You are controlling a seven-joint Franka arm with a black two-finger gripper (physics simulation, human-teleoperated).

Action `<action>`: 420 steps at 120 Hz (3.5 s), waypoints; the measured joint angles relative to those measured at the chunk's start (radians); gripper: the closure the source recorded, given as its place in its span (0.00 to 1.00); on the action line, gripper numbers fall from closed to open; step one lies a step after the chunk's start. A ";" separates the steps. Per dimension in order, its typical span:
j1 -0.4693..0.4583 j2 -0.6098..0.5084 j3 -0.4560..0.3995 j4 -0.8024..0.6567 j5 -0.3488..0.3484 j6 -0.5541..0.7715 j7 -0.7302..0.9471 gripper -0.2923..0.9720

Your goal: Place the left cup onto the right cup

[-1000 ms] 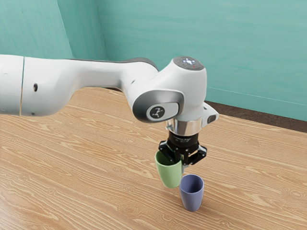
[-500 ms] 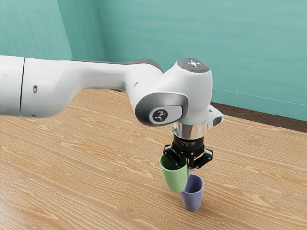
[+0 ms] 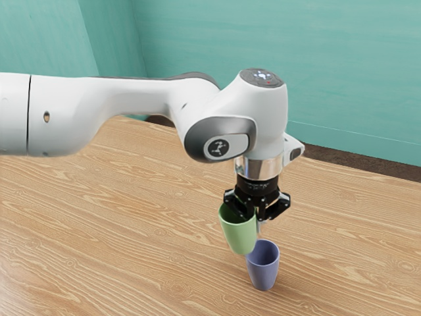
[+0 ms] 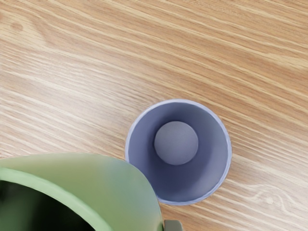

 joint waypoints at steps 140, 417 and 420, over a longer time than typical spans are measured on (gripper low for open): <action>0.001 0.045 0.031 -0.035 -0.017 0.045 0.043 0.85; -0.068 0.196 0.029 0.168 0.051 -0.028 0.000 0.85; -0.068 0.196 0.029 0.168 0.051 -0.029 -0.001 0.85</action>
